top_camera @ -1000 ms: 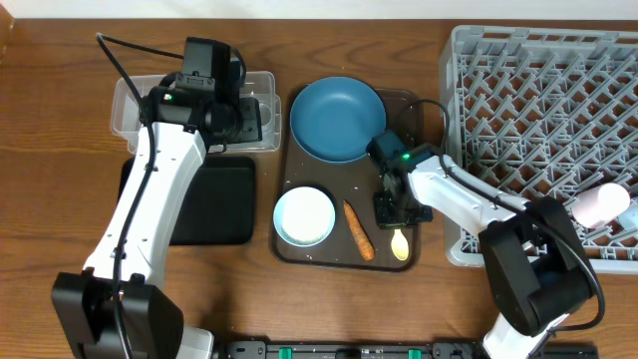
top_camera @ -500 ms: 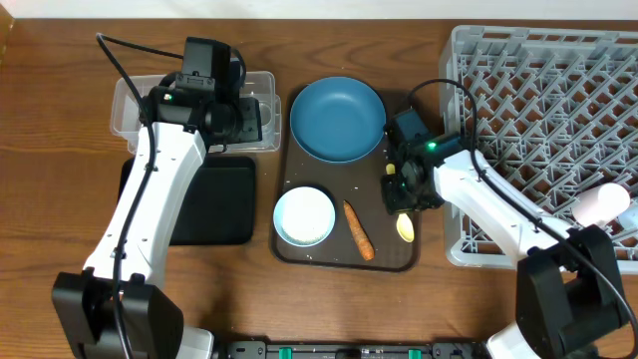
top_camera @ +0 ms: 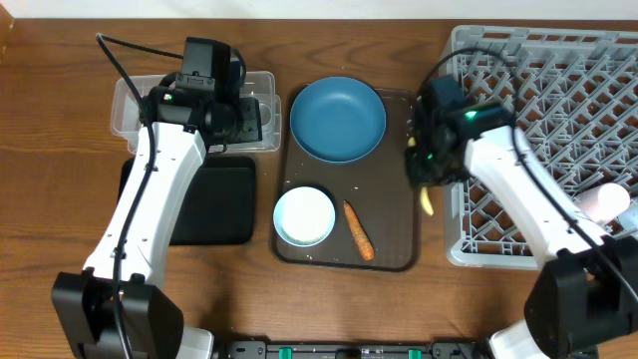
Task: Sort waste into correct bins and load items into the dishwasher rack
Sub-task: 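Carry the yellow spoon right and place it in the dish rack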
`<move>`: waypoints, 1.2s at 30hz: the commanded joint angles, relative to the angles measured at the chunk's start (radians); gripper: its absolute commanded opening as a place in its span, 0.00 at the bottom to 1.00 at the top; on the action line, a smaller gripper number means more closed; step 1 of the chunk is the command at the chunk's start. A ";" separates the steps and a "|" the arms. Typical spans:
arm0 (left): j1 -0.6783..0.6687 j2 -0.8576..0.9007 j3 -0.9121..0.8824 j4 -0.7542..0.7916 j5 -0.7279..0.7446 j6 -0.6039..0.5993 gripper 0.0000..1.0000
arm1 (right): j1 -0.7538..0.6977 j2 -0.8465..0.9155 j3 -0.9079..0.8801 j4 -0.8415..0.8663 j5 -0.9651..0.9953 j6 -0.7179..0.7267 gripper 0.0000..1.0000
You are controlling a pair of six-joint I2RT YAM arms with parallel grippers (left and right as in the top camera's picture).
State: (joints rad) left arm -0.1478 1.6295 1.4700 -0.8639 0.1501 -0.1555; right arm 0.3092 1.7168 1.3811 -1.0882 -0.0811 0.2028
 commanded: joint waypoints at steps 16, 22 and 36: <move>-0.001 0.003 0.006 -0.003 -0.009 0.013 0.50 | -0.190 -0.029 0.168 -0.092 -0.006 -0.123 0.01; -0.001 0.003 0.006 -0.003 -0.009 0.013 0.50 | -0.272 -0.028 0.214 -0.129 0.010 -0.205 0.01; -0.001 0.003 0.006 -0.003 -0.009 0.013 0.50 | -0.305 -0.027 0.002 -0.011 -0.062 -0.204 0.01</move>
State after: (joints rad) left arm -0.1478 1.6295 1.4700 -0.8639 0.1501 -0.1555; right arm -0.0082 1.7077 1.4231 -1.1202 -0.0994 0.0135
